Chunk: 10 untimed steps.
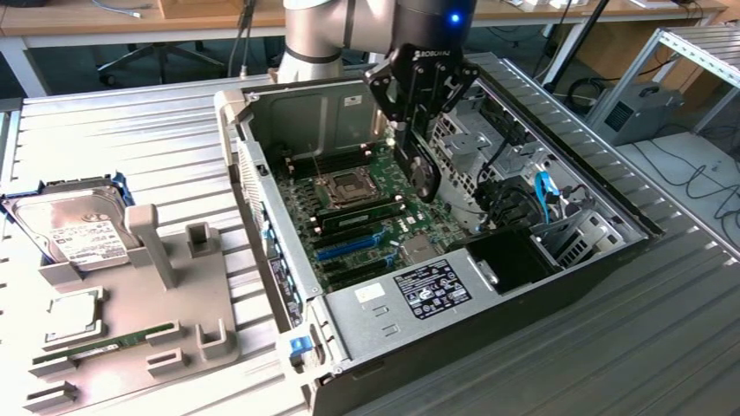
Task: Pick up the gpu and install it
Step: 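Pick up the gpu and move the gpu toward the slot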
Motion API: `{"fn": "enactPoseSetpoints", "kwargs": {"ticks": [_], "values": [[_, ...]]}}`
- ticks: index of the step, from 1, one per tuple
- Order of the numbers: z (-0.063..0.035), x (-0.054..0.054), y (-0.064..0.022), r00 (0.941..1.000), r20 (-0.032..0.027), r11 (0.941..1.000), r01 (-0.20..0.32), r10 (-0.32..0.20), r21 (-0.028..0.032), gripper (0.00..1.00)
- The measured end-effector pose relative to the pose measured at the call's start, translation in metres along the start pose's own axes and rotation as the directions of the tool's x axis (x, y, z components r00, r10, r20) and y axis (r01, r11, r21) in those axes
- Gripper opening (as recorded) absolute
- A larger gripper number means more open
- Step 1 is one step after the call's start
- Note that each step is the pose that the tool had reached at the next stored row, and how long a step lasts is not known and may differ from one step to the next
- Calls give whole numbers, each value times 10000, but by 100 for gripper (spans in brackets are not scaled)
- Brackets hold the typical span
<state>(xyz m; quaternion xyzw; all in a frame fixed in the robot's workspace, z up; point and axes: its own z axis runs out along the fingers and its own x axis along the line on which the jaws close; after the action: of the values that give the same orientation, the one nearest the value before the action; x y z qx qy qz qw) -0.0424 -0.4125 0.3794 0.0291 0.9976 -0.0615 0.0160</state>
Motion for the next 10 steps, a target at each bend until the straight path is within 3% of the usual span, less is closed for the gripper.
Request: {"fn": "enactPoseSetpoints", "kwargs": {"ticks": [10], "values": [[28, -45, 35, 10000, 3, 10000, 1, -1, 45, 26]]}}
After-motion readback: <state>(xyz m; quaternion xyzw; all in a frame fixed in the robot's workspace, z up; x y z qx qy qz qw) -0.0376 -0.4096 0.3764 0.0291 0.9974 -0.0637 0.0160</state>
